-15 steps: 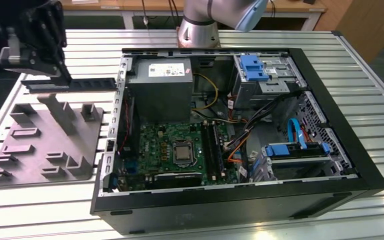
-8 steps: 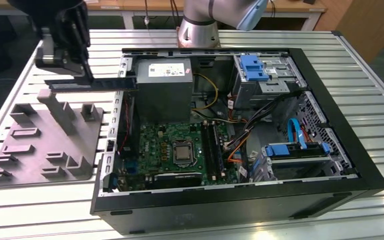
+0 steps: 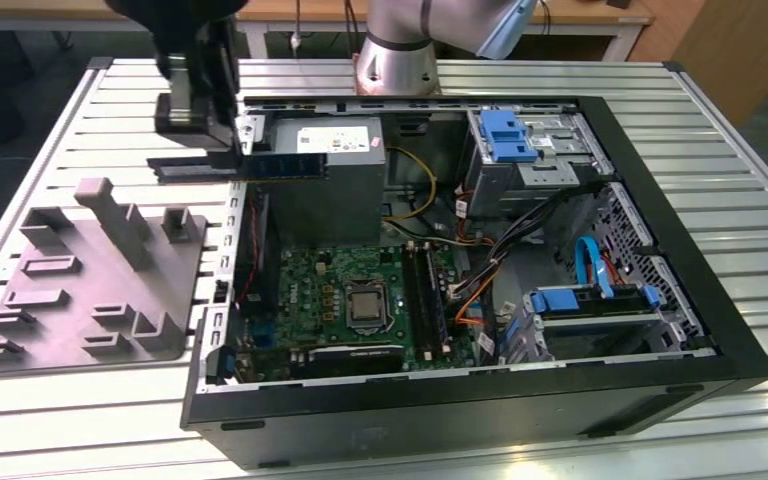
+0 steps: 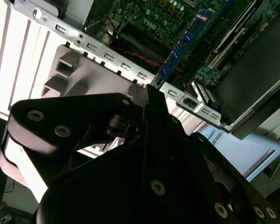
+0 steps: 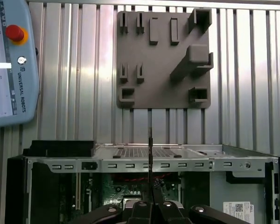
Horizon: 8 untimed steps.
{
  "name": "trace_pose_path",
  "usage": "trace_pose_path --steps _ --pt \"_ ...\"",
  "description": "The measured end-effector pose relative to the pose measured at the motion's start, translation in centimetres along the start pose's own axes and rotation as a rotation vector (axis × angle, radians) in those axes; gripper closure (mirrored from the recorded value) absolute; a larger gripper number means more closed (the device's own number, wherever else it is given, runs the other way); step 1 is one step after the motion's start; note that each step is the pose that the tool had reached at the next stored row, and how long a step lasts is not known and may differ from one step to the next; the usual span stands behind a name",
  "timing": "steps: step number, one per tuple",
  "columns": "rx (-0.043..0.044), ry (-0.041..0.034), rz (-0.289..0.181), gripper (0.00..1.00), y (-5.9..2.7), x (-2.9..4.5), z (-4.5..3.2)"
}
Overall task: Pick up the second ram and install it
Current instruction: 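Pick up the second ram and move it above second insertion slot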
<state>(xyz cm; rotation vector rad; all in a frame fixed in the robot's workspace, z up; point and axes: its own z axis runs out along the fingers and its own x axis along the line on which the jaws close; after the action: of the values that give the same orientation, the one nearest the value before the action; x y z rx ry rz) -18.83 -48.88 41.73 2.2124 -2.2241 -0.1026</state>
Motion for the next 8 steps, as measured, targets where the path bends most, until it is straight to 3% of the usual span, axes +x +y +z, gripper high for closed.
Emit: trace_pose_path --steps 8 --pt "0.0 0.0 0.0 0.89 -3.62 -0.02 -0.17"
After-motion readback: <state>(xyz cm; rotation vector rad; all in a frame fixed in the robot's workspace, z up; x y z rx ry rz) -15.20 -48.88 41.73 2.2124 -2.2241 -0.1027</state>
